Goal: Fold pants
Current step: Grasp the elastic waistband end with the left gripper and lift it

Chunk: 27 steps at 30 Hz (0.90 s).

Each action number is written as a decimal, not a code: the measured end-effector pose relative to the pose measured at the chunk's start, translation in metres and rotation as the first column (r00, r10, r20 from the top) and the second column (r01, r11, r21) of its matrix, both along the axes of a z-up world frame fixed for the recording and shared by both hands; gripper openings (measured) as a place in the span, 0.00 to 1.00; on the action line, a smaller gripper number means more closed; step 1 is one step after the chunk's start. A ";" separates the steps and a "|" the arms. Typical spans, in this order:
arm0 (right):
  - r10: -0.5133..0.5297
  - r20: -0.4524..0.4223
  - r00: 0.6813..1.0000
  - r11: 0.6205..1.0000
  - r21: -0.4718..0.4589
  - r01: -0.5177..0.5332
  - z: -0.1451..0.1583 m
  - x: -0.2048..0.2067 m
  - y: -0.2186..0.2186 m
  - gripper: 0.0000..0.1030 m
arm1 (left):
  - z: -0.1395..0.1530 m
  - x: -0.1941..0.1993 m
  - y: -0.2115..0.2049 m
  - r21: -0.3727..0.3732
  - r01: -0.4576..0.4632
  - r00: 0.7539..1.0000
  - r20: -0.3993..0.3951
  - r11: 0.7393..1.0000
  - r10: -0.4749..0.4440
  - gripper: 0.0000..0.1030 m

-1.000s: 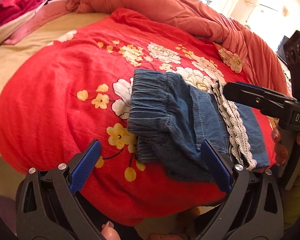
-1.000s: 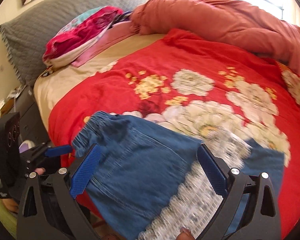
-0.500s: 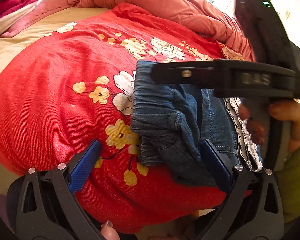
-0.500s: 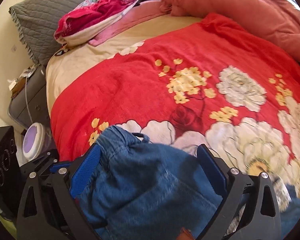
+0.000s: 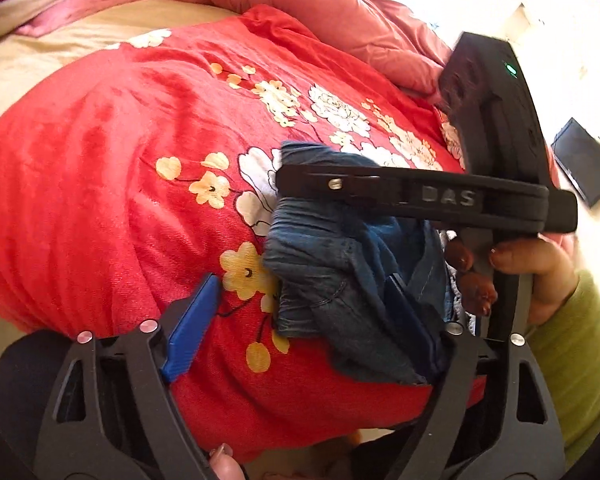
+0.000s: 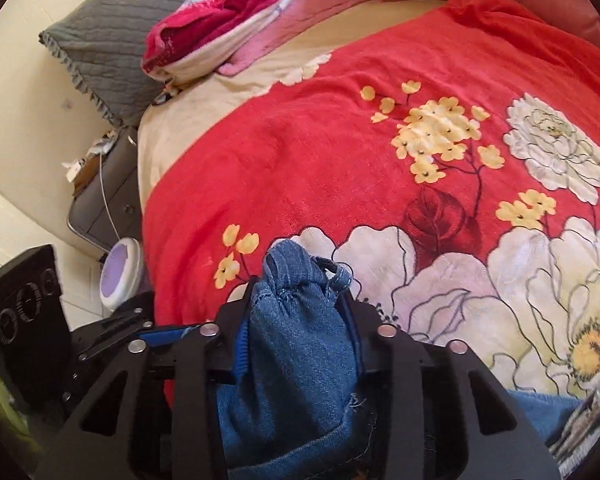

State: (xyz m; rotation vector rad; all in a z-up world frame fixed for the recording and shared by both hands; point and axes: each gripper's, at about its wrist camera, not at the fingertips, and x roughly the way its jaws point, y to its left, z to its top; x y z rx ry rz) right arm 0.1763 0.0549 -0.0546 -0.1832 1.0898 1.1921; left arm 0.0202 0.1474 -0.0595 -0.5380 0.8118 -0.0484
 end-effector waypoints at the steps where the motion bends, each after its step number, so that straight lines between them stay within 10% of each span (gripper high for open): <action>1: -0.007 -0.005 1.000 1.000 0.015 0.007 0.003 -0.001 -0.005 0.32 | 0.000 0.000 0.000 -0.005 -0.003 1.000 -0.002 1.000 0.003 0.74; 8: -0.038 -0.004 0.999 0.989 0.144 0.038 0.031 -0.008 -0.042 0.31 | 0.006 0.002 -0.007 -0.027 0.001 1.000 0.002 1.000 -0.001 0.76; 15: -0.057 0.009 0.998 0.972 0.229 0.054 0.058 -0.011 -0.077 0.31 | 0.009 0.011 -0.031 -0.200 0.100 0.995 0.015 0.975 -0.099 0.79; 17: -0.074 0.017 0.997 0.968 0.242 0.068 0.063 -0.010 -0.091 0.31 | 0.011 0.014 -0.039 -0.230 0.112 0.994 0.022 0.967 -0.110 0.60; 27: -0.164 0.018 0.986 0.935 0.322 0.150 0.072 0.003 -0.169 0.33 | 0.038 0.030 -0.098 -0.146 0.193 0.980 0.067 0.970 -0.185 0.55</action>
